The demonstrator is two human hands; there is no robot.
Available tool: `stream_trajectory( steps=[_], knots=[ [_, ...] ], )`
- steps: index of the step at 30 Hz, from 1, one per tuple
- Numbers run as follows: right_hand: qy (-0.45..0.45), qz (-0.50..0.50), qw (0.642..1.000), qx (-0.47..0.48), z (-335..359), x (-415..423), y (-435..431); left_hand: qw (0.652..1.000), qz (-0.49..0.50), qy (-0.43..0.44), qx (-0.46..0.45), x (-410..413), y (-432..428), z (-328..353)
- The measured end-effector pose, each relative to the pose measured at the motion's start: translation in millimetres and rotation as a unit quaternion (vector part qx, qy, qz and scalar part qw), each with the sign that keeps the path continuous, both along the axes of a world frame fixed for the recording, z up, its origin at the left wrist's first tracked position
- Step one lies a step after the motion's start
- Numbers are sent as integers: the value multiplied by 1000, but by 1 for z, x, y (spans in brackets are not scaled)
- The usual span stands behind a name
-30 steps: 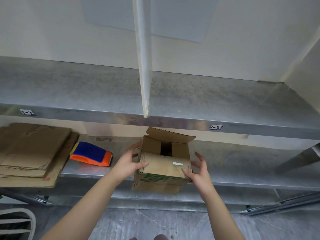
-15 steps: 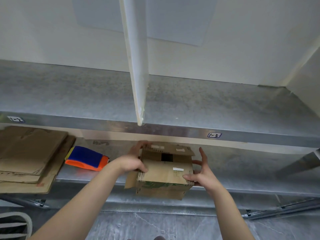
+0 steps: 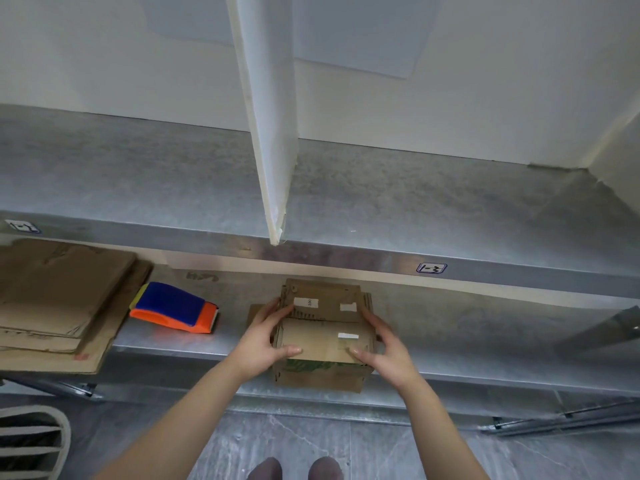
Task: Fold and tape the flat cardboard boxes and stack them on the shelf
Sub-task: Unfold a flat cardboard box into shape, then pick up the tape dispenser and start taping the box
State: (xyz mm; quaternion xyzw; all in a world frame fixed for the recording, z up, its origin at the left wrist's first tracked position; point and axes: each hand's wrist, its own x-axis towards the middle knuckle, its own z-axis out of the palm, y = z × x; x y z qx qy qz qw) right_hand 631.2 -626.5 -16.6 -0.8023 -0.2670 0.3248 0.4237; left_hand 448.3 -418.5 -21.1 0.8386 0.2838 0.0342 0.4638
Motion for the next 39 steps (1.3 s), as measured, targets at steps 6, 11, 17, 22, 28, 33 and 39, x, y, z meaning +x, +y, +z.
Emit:
stream_trajectory(
  steps=[6,11,17,22,28,33,39],
  knots=[
    [-15,-7,1000,-8,-7,3,23,997,-8,5,79,3,9,-4],
    [-63,5,996,-56,-11,7,13,995,-20,29,92,4,13,-4],
    [-232,23,967,-101,10,2,7,961,-63,67,259,4,5,15],
    [-388,34,918,-72,34,-22,19,912,-95,49,395,-5,2,36],
    [-427,106,897,-33,60,-63,57,887,-64,58,453,-57,16,53],
    [-426,167,889,-16,60,-115,106,890,-39,94,444,-112,49,54],
    [-399,188,896,-51,34,-161,167,901,-55,132,409,-155,116,38]
  ],
)
